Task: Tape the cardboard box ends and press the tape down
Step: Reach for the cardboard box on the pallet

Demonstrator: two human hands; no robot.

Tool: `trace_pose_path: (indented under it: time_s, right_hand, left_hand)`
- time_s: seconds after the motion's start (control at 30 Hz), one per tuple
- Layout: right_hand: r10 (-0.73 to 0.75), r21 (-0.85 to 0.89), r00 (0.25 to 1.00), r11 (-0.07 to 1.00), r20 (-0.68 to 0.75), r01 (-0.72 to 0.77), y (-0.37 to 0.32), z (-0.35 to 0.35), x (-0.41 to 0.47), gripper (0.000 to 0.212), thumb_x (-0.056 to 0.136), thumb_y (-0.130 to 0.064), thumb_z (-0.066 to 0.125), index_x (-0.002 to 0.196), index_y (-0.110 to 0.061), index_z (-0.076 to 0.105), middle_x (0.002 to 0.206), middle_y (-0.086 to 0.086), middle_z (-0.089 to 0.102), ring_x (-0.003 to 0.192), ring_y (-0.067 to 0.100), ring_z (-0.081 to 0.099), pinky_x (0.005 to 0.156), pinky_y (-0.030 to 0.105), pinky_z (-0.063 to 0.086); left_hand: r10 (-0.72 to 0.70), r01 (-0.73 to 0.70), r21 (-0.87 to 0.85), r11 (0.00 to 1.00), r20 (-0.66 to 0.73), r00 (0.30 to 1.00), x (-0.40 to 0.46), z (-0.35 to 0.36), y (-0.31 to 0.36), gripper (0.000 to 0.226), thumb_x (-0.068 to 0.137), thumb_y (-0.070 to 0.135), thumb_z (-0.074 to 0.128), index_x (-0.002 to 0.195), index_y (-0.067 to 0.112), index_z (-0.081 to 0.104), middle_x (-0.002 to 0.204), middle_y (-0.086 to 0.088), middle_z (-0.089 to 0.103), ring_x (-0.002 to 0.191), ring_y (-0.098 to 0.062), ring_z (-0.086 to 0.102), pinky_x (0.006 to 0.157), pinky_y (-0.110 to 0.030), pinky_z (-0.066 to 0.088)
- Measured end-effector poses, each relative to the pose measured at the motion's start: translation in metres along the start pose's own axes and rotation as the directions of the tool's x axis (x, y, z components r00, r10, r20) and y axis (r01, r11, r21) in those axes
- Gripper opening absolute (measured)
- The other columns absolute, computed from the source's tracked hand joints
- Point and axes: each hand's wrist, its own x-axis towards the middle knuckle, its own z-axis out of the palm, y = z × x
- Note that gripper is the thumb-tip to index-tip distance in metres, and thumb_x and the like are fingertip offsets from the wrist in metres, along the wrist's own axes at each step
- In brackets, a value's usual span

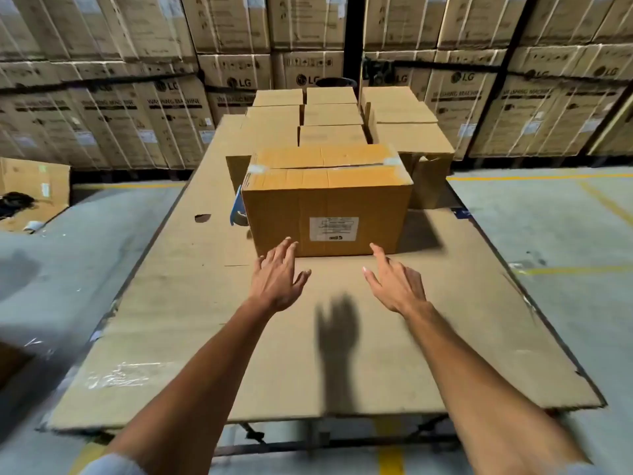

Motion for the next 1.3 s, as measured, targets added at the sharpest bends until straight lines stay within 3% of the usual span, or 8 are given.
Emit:
trace_pose_path:
  time_s: [0.27,0.53,0.97,1.3]
  right_hand:
    - [0.090,0.103,0.990,0.990,0.110,-0.101,-0.001,0.070,-0.078,0.045,0.103,-0.057,0.049,0.138,-0.029,0.052,0.117,-0.009,0.075,0.104,0.025,0.073,0.079,0.038,0.056]
    - [0.140,0.142,0.977,0.976,0.164,-0.164,-0.014,0.101,-0.124,0.048,0.100,-0.059,0.055,0.137,-0.029,0.056,0.130,-0.008,0.070,0.109,0.022,0.071,0.078,0.034,0.053]
    - [0.105,0.099,0.979,0.987,0.172,-0.124,-0.059,0.109,-0.090,0.057,0.100,-0.062,0.051,0.146,-0.028,0.049,0.144,-0.004,0.057,0.118,0.026,0.065,0.083,0.039,0.053]
    - [-0.051,0.113,0.997,0.992,-0.063,0.058,-0.089,0.087,0.023,0.056,0.095,-0.059,0.060,0.139,-0.024,0.057,0.138,-0.002,0.058,0.122,0.023,0.059,0.094,0.041,0.055]
  left_hand:
    - [-0.121,0.154,-0.162,0.975,0.198,0.973,-0.070,0.073,-0.016,0.074,0.108,0.059,0.048,0.168,0.019,0.031,0.174,-0.002,0.033,0.156,-0.031,0.039,0.116,-0.055,0.045]
    - [-0.085,0.165,-0.218,0.962,0.333,0.939,-0.123,0.114,-0.028,0.071,0.107,0.052,0.057,0.166,0.021,0.032,0.168,-0.006,0.040,0.152,-0.030,0.045,0.111,-0.050,0.053]
    - [-0.080,0.159,-0.266,0.951,0.284,0.956,-0.100,0.111,-0.071,0.067,0.108,0.049,0.056,0.165,0.021,0.034,0.166,-0.006,0.043,0.151,-0.031,0.047,0.108,-0.050,0.054]
    - [-0.103,0.125,-0.262,0.957,0.095,0.990,-0.004,0.065,-0.089,0.066,0.109,0.050,0.055,0.164,0.017,0.037,0.166,-0.006,0.044,0.149,-0.032,0.049,0.106,-0.051,0.055]
